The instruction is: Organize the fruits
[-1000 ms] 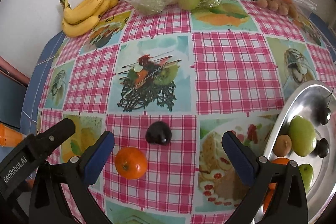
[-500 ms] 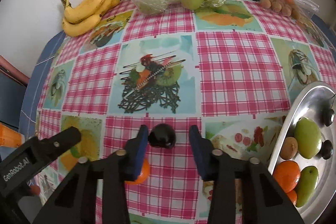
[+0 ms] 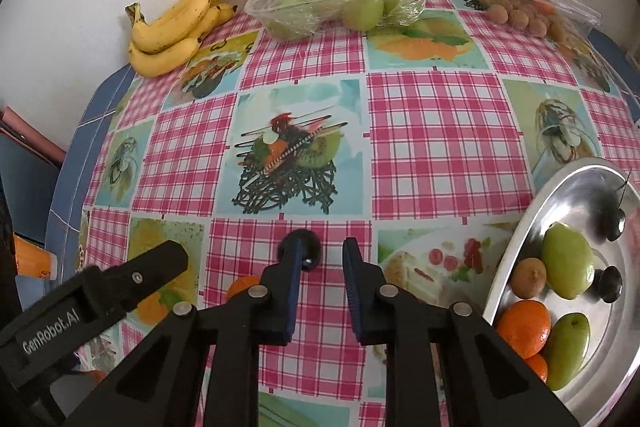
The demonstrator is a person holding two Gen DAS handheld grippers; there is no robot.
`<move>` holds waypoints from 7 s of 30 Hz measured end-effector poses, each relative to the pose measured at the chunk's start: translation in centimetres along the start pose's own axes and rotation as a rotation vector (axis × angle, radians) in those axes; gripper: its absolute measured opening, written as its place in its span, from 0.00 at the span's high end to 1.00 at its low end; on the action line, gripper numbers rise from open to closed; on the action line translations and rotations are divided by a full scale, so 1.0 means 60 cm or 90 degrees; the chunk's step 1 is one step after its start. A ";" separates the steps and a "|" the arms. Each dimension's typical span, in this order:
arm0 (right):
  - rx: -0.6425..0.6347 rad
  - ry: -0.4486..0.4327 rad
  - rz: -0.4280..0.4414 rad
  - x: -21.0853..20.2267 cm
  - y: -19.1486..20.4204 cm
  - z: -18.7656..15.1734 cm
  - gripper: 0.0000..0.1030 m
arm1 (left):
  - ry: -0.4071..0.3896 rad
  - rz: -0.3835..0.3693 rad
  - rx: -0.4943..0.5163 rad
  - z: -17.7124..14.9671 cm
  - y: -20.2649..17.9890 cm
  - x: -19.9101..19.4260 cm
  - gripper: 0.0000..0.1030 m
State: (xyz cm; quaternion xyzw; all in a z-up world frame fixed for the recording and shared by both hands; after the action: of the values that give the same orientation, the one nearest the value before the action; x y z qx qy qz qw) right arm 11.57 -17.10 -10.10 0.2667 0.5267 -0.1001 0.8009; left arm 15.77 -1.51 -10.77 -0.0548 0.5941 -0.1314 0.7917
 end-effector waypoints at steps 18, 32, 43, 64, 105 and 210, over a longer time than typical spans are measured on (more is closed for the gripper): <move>0.000 0.012 0.001 0.038 0.018 -0.005 0.73 | 0.000 0.002 -0.018 -0.005 0.017 0.000 0.02; 0.037 0.007 -0.022 -0.022 -0.039 -0.015 0.73 | 0.040 -0.072 0.026 -0.021 -0.042 0.025 0.24; 0.041 0.005 -0.031 -0.050 -0.060 -0.024 0.73 | 0.064 -0.111 0.066 -0.042 -0.088 0.040 0.62; 0.128 -0.048 -0.046 -0.122 -0.160 0.004 0.73 | 0.002 -0.133 0.141 -0.034 -0.159 -0.036 0.63; 0.250 0.022 -0.136 -0.150 -0.376 -0.030 0.69 | 0.120 -0.145 0.417 -0.224 -0.420 0.015 0.60; 0.051 -0.059 -0.154 -0.176 -0.232 -0.152 0.06 | -0.061 0.217 0.314 -0.204 -0.102 -0.120 0.00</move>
State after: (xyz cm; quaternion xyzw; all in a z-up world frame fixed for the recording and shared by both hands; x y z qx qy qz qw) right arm -6.24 -25.16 -7.85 0.2278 0.5128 -0.2293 0.7953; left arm 1.36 -4.56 -6.14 0.2334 0.5067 -0.1345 0.8190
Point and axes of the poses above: each gripper's, at about its wrist camera, not at the fingertips, and x roughly the way its jaws point, y to its left, z to its top, the point moved 5 cm from there along x, roughly the way its jaws point, and after that the axes turned 15 degrees about x, right-handed, at the moved point
